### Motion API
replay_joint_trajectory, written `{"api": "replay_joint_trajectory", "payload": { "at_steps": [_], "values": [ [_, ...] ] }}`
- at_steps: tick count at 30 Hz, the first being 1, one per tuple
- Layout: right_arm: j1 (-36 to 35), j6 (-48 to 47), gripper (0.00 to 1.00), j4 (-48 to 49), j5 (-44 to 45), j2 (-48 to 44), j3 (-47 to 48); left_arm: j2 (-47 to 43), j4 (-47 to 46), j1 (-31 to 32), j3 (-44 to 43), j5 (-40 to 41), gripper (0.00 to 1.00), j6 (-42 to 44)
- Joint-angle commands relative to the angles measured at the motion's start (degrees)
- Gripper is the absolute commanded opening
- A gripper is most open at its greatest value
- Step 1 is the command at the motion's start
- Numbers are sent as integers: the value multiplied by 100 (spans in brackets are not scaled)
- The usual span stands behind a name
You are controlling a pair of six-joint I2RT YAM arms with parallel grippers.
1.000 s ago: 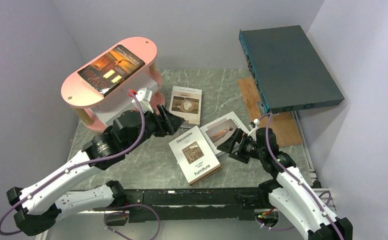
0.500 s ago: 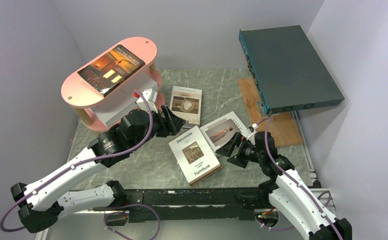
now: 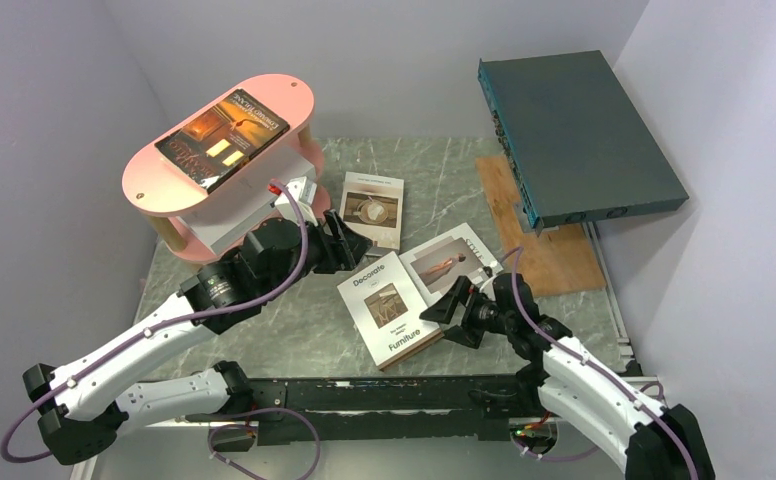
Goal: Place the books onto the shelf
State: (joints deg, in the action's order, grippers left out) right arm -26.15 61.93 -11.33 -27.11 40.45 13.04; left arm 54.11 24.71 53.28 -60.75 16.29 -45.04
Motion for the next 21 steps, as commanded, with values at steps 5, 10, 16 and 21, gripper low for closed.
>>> {"api": "replay_joint_trajectory", "payload": {
  "at_steps": [5, 10, 16, 21],
  "values": [
    [-400, 826, 100, 2254, -240, 826, -434, -68, -158, -19, 0, -46, 67, 126],
    [-616, 941, 81, 2654, -212, 1095, -382, -89, -59, -32, -39, 0, 67, 156],
    [-640, 775, 46, 2299, -111, 891, -163, 18, 431, -37, -330, 274, 67, 446],
    [-689, 88, 24, 1269, -49, 653, 536, 120, 813, -109, -783, 307, 68, 1063]
  ]
}}
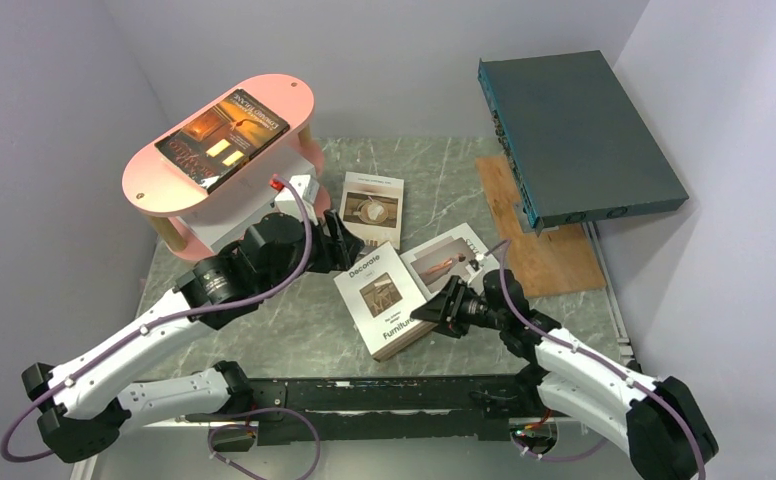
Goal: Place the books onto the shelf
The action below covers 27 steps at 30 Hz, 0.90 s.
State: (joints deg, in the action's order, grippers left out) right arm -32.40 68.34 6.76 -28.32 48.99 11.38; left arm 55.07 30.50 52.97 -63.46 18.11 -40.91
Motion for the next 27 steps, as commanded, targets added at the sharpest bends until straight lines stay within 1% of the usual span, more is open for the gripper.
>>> {"api": "replay_joint_trajectory", "payload": {
  "at_steps": [1, 4, 5, 7, 10, 12, 14, 16, 19, 21, 22, 25, 27],
  "values": [
    [-86, -693, 23, -719, 55, -213, 863, 68, 423, -114, -689, 154, 68, 826],
    [-185, -1118, 20, -1079, -61, -160, 1321, 354, 1410, -312, -1425, 522, 71, 1079],
    [-226, -1225, 18, -1121, -101, -124, 1444, 392, 1699, -423, -1626, 531, 72, 1164],
    [-344, -1409, 16, -1111, -194, -30, 1680, 357, 1904, -757, -1885, 182, 74, 1376],
    [-581, -1658, 5, -989, -282, 177, 1993, 170, 2084, -1372, -2076, -603, 72, 1671],
    [-758, -1899, 1, -1061, -306, 382, 2329, 37, 2198, -1700, -2184, -1176, 71, 1828],
    [-887, -2158, 0, -1214, -329, 593, 2638, -21, 2413, -1867, -2429, -1505, 72, 1953],
    [-902, -2556, 0, -1372, -355, 699, 2951, -10, 2661, -1900, -2662, -1683, 74, 2083],
    [-900, -3399, 0, -2081, -315, 890, 3618, -86, 2638, -1905, -2714, -1758, 78, 2344],
    [-885, -4162, 0, -2733, -329, 1076, 4190, -108, 2604, -1920, -2663, -1919, 83, 2476],
    [-858, -4543, 0, -3084, -434, 1172, 4588, -79, 2643, -1942, -2689, -2030, 85, 2518],
    [-716, -5592, 0, -4073, -1122, 1491, 5327, 31, 2816, -1951, -2849, -2284, 91, 2655],
    [-697, -6014, 0, -4495, -1358, 1727, 5729, -8, 2687, -1969, -2790, -2435, 94, 2715]
  ]
}}
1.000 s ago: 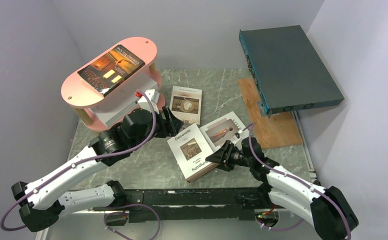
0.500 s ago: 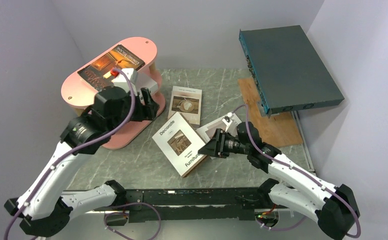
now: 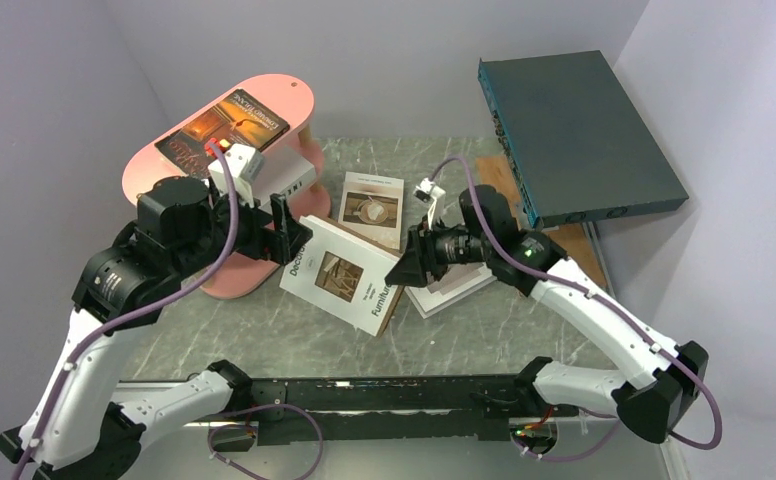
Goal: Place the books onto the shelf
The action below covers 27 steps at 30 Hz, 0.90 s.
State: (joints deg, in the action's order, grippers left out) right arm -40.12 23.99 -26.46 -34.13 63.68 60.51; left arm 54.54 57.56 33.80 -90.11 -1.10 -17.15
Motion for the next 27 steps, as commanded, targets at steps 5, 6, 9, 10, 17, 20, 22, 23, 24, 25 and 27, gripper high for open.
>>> {"api": "replay_joint_trajectory", "payload": {
  "at_steps": [5, 6, 9, 10, 17, 20, 22, 23, 24, 25, 27],
  "values": [
    [96, -1613, 0, -1006, -1279, 431, 1125, -14, -95, -249, -68, -942, 98, 487],
    [103, -1559, 0, -851, -1334, 360, 1084, 31, 10, -288, -179, -1102, 99, 500],
    [127, -1623, 0, -657, -1503, 235, 1025, 195, 453, -333, -510, -1605, 99, 555],
    [136, -1673, 0, -677, -1513, 234, 1035, 211, 578, -331, -577, -1634, 100, 550],
    [190, -1670, 0, -200, -2242, 47, 758, -310, 775, -422, -532, -1991, 99, 437],
    [266, -1415, 0, 770, -2905, -157, 456, -418, 1099, -428, -849, -2104, 99, 190],
    [301, -1307, 0, 1141, -3212, -184, 399, -459, 1404, -427, -1145, -2084, 99, 70],
    [310, -1298, 0, 1237, -3327, -170, 408, -522, 1448, -424, -1153, -2105, 99, 0],
    [315, -1305, 0, 1299, -3432, -152, 428, -617, 1451, -419, -1125, -2159, 99, -60],
    [311, -1301, 0, 1350, -3506, -142, 443, -676, 1515, -418, -1114, -2181, 99, -131],
    [320, -1301, 0, 1457, -3649, -154, 468, -742, 1628, -417, -1034, -2178, 99, -253]
  ]
}}
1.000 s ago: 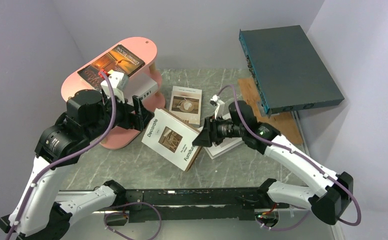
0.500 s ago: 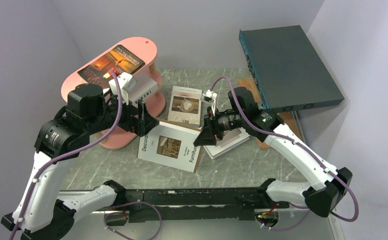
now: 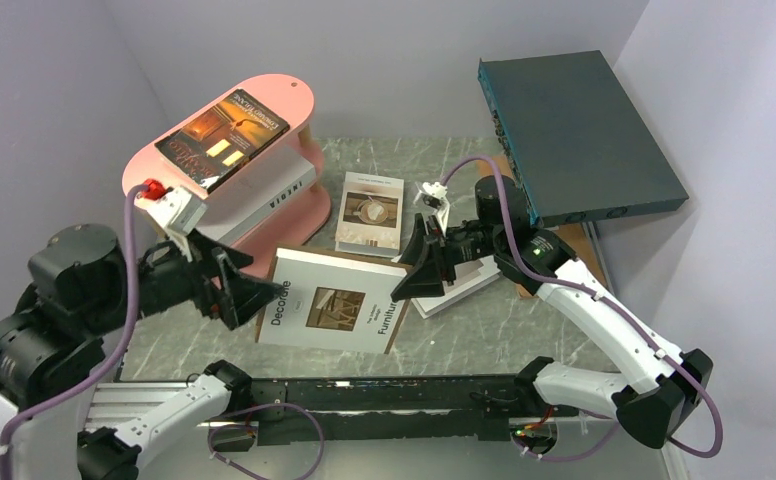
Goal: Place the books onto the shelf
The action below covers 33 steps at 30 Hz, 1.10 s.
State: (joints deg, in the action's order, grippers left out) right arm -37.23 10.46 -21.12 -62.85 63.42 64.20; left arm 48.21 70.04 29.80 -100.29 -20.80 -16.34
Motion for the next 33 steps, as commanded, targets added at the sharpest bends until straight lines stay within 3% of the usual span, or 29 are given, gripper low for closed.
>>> {"api": "replay_joint_trajectory", "payload": {
  "at_steps": [1, 7, 17, 20, 25, 26, 27, 29, 30, 31, 33],
  "values": [
    [32, 62, 0, 978, -803, -137, 112, -159, 382, -18, 55, -237, 99, -369],
    [28, 103, 0, 1286, -965, -211, 161, -165, 336, -19, 212, -353, 99, -354],
    [42, 664, 0, 2356, -1107, -89, -38, -141, -283, -20, 722, -1204, 98, -401],
    [39, 575, 0, 2313, -1096, 65, 48, -175, -639, -18, 1008, -1498, 88, -531],
    [138, 175, 1, 1602, -858, 238, 280, -177, -899, -19, 1183, -1617, 53, -623],
    [180, 245, 8, 1625, -805, 240, 265, -187, -933, -18, 1194, -1612, 46, -639],
    [247, 348, 24, 1704, -773, 234, 231, -195, -954, -18, 1191, -1572, 40, -649],
    [392, 666, 68, 1995, -705, 192, 115, -204, -966, -18, 1166, -1507, 26, -667],
    [466, 812, 81, 2067, -619, 155, 52, -210, -966, -18, 1143, -1440, 19, -692],
    [543, 924, 91, 2155, -510, 119, 9, -214, -959, -18, 1092, -1346, 13, -714],
    [744, 1104, 99, 2205, -257, 56, -5, -188, -890, -23, 932, -951, 9, -817]
  ]
}}
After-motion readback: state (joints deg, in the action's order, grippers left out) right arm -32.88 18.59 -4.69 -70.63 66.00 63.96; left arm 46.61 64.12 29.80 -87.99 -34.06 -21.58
